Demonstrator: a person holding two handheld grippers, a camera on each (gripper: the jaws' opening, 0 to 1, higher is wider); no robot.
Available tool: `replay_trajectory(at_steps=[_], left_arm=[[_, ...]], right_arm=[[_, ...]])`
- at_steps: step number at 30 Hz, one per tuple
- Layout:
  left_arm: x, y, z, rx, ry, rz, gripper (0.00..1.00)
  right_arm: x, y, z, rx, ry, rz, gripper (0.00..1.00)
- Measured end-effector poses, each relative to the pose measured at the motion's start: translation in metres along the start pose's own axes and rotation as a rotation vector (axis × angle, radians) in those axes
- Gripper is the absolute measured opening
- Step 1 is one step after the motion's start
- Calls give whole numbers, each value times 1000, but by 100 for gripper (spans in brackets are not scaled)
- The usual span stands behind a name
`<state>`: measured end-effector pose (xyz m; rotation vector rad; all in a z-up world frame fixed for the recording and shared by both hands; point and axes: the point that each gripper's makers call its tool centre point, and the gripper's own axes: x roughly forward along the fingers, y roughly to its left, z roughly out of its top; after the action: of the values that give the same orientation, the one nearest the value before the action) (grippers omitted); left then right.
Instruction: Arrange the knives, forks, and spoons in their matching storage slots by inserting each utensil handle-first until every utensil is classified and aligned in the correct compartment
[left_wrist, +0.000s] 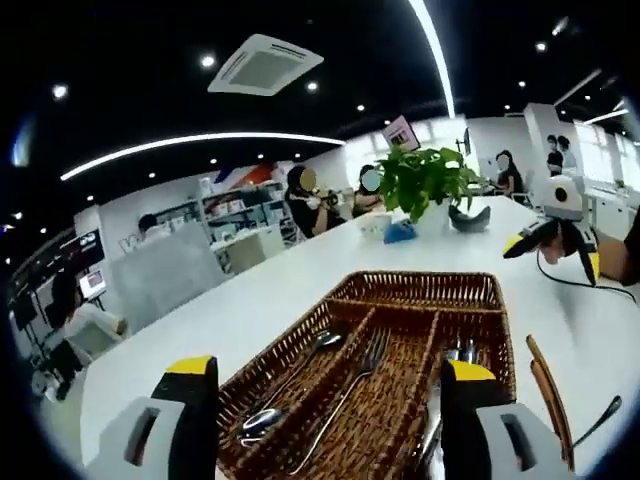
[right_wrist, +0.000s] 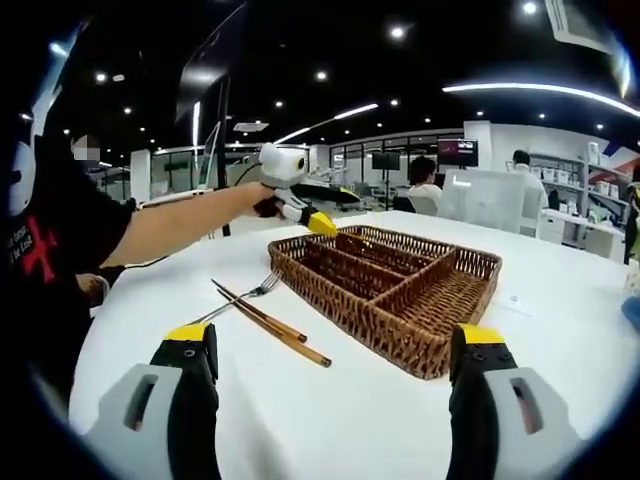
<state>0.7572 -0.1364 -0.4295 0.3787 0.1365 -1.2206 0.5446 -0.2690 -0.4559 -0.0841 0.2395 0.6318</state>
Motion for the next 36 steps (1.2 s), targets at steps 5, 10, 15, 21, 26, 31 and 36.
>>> replay_trajectory(at_steps=[5, 10, 15, 21, 26, 31, 36], left_arm=[[-15, -18, -12, -60, -2, -14, 100], [-28, -34, -16, -89, -18, -11, 100], [-36, -44, -22, -109, -28, 11, 100], [-42, -51, -23, -146, -51, 43, 100], [-46, -60, -34, -143, -31, 56, 100], [-60, -64, -41, -145, -20, 63, 100], [-74, -74, -51, -142, 1, 66, 100]], right_arm=[[2, -3, -4, -7, 10, -22, 99], [1, -11, -2, 12, -4, -52, 99], [-1, -13, 3, 12, -22, -74, 99], [0, -17, 0, 19, -20, -90, 99], [-3, -26, -3, 36, -21, -113, 99], [-2, -27, -5, 32, -16, -122, 99], [-1, -27, -4, 24, -13, -128, 99]])
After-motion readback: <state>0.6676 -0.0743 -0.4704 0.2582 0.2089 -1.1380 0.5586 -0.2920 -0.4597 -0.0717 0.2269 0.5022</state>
